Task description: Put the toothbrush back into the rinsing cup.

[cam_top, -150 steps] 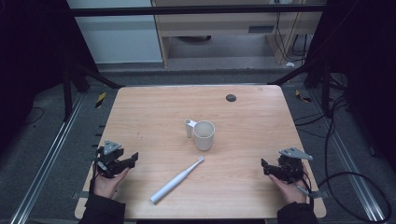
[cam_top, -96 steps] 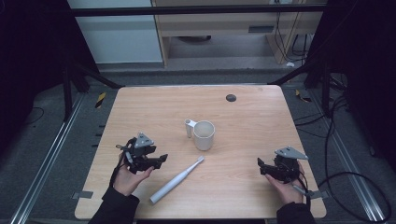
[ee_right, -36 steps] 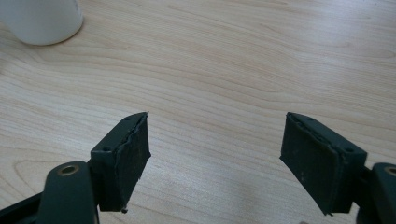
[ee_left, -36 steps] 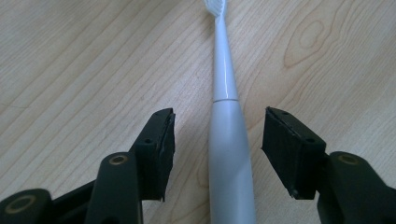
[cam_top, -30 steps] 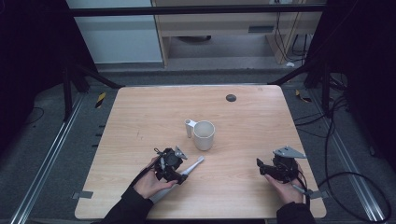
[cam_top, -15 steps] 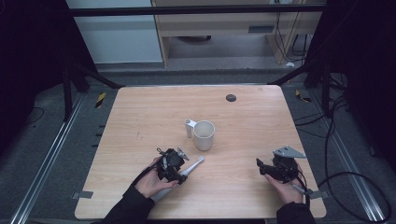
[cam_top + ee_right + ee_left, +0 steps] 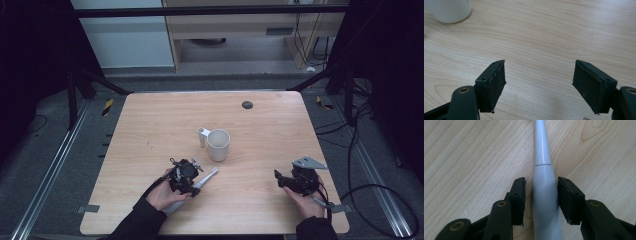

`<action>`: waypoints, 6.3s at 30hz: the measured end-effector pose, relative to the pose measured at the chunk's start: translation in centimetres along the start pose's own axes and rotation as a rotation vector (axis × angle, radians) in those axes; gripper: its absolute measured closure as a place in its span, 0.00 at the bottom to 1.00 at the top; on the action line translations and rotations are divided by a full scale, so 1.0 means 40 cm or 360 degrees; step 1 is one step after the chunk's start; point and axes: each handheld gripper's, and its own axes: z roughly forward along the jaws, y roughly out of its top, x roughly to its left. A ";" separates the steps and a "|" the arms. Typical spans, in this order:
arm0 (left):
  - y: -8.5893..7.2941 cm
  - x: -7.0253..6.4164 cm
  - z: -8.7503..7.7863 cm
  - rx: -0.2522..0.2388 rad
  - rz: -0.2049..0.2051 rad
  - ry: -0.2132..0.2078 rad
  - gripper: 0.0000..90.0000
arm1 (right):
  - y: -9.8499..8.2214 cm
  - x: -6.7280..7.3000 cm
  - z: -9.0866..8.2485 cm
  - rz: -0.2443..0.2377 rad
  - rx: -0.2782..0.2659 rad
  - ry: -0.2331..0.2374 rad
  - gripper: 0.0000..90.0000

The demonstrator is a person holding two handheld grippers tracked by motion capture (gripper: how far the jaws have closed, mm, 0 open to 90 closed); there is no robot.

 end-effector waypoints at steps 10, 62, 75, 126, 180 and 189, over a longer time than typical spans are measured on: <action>0.004 0.004 0.000 0.0021 -0.0013 0.0004 0.69 | 0.000 0.000 0.000 -0.0001 0.0000 -0.0001 0.29; -0.036 0.045 -0.238 -0.0604 -0.0139 0.0157 0.75 | -0.002 -0.005 -0.001 0.0008 -0.0030 0.0002 0.29; -0.028 0.068 -0.314 -0.0964 -0.0198 0.0331 0.75 | -0.003 -0.005 -0.006 0.0014 -0.0079 -0.0013 0.29; 0.209 0.088 -0.302 -0.1790 -0.0330 0.0393 0.75 | -0.013 -0.006 -0.001 -0.0018 -0.0129 -0.0042 0.27; 0.219 0.079 -0.125 -0.1672 -0.0300 0.0318 0.75 | -0.017 -0.004 0.006 -0.0042 -0.0115 -0.0025 0.27; 0.205 0.074 -0.083 -0.1638 -0.0302 0.0296 0.75 | -0.017 -0.005 0.007 -0.0052 -0.0116 -0.0031 0.27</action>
